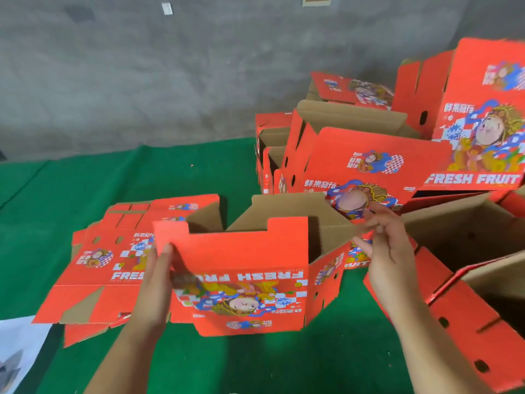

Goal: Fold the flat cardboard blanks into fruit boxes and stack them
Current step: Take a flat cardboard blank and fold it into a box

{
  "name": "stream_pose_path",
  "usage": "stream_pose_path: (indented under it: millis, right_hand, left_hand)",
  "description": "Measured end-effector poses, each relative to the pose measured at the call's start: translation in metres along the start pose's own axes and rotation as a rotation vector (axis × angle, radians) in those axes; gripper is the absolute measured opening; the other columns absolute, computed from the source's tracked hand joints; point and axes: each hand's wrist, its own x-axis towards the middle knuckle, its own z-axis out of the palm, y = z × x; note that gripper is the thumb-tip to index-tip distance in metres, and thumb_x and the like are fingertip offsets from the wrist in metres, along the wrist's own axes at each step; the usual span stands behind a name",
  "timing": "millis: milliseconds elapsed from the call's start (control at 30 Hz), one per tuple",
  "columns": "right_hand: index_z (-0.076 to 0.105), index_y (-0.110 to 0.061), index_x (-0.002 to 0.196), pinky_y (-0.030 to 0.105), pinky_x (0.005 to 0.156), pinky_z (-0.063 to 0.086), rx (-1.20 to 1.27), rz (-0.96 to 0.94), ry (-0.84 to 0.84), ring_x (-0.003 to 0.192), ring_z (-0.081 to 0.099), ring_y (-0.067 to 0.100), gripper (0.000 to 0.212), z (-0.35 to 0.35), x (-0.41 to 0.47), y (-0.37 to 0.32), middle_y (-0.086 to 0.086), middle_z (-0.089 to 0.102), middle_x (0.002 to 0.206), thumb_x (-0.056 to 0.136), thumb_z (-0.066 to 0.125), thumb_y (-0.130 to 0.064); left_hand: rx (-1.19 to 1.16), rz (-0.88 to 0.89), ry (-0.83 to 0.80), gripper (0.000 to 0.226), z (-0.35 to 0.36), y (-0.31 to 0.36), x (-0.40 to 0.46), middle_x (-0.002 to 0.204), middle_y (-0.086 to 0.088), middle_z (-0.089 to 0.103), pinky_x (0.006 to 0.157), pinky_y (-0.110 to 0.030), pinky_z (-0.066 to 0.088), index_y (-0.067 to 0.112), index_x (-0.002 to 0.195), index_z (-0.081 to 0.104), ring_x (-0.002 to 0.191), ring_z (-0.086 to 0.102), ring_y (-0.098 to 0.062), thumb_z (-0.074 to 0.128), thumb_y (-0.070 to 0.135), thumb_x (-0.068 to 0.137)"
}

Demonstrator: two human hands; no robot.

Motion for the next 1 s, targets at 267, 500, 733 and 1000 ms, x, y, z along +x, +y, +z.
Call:
stream_pose_path:
  millis: [267, 500, 733, 1000]
  right_hand:
    - [0.054, -0.041, 0.111, 0.035, 0.095, 0.045, 0.103, 0.063, -0.114, 0.091, 0.052, -0.003, 0.016, 0.011, 0.014, 0.000, -0.022, 0.054, 0.096, 0.098, 0.053, -0.049]
    - [0.072, -0.037, 0.112, 0.022, 0.090, 0.045, 0.133, 0.229, -0.238, 0.104, 0.061, -0.008, 0.028, 0.026, 0.025, -0.007, -0.025, 0.066, 0.122, 0.093, 0.052, -0.033]
    - [0.055, -0.009, 0.145, 0.036, 0.116, 0.029, 0.088, 0.380, -0.271, 0.125, 0.051, -0.010, 0.060, 0.037, 0.013, -0.018, -0.022, 0.067, 0.130, 0.089, 0.054, -0.032]
    - [0.048, -0.034, 0.144, 0.013, 0.081, 0.053, 0.270, 0.638, -0.301, 0.107, 0.064, -0.010, 0.042, 0.046, -0.019, -0.037, -0.029, 0.064, 0.127, 0.105, 0.036, -0.027]
  left_hand:
    - [-0.142, 0.086, -0.304, 0.060, 0.005, -0.002, -0.027, 0.126, -0.003, 0.067, 0.098, -0.060, 0.051, 0.034, 0.138, 0.058, 0.112, 0.068, -0.023, 0.070, 0.063, 0.087]
    - [0.096, 0.257, -0.290, 0.073, 0.018, 0.011, -0.050, 0.160, 0.015, 0.024, 0.119, -0.053, 0.034, 0.064, 0.135, 0.048, 0.155, 0.021, -0.020, 0.076, 0.078, 0.068]
    - [0.325, 0.349, -0.277, 0.032, 0.004, 0.023, -0.051, 0.166, 0.024, 0.013, 0.122, -0.048, 0.025, 0.049, 0.092, 0.078, 0.154, 0.020, -0.012, 0.070, 0.071, 0.070]
    - [0.626, 0.198, -0.532, 0.030, -0.022, 0.048, -0.044, 0.149, 0.055, 0.005, 0.122, -0.032, 0.014, 0.064, 0.110, 0.067, 0.150, 0.004, 0.009, 0.058, 0.077, 0.085]
